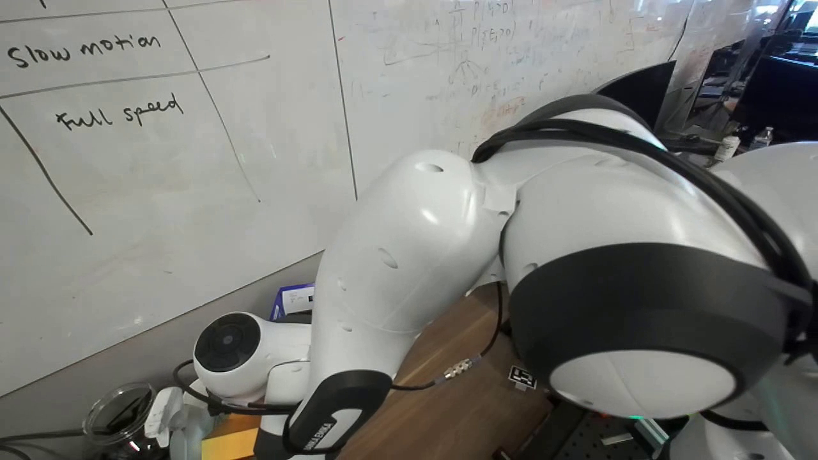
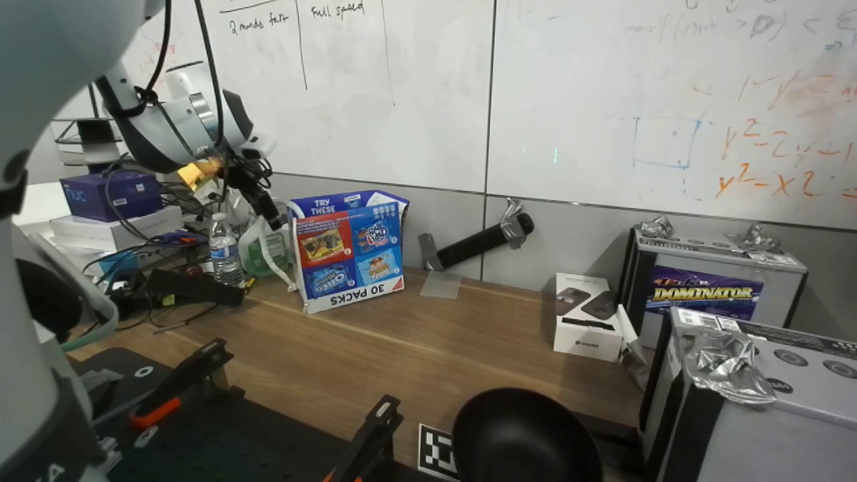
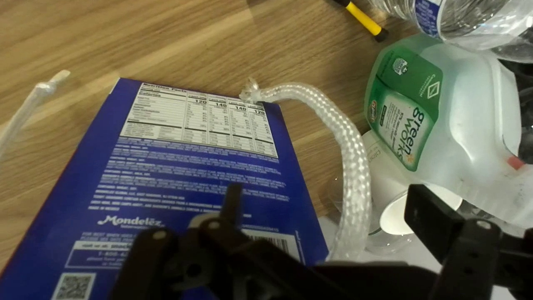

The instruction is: Put the white ropes in the carton box

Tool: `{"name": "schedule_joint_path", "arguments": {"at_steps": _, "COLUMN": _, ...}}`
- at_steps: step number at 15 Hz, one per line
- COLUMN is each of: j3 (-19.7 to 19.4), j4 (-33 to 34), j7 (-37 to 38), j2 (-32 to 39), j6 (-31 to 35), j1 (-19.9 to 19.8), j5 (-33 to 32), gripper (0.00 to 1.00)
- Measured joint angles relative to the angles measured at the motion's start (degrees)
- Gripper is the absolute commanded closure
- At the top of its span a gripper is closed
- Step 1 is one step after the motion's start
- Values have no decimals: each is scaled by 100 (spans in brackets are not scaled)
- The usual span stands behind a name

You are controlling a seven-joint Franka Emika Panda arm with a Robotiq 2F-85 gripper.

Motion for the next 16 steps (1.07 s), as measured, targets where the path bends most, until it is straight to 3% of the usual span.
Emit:
{"name": "schedule_joint_path", "arguments": {"at_steps": 3, "j3": -71, "j4": 32, "j7": 0, "j2": 94, "j6": 62, "j1": 27, "j5": 0, "gripper": 0}}
{"name": "schedule_joint_path", "arguments": {"at_steps": 4, "j3": -102, "j4": 36, "j7": 0, "j2": 114, "j6": 81, "j1": 48, "j5": 0, "gripper": 21}}
{"name": "schedule_joint_path", "arguments": {"at_steps": 10, "j3": -250, "j4": 45, "j7": 0, "j2": 146, "j6": 96, "j1": 201, "j5": 0, "gripper": 67}}
{"name": "schedule_joint_path", "arguments": {"at_steps": 13, "j3": -268, "j4": 49, "j7": -1, "j2": 146, "j6": 94, "j1": 229, "j5": 0, "gripper": 89}}
{"name": "schedule_joint_path", "arguments": {"at_steps": 16, "j3": -275, "j4": 51, "j7": -2, "j2": 146, "j6": 94, "j1": 229, "j5": 0, "gripper": 97}}
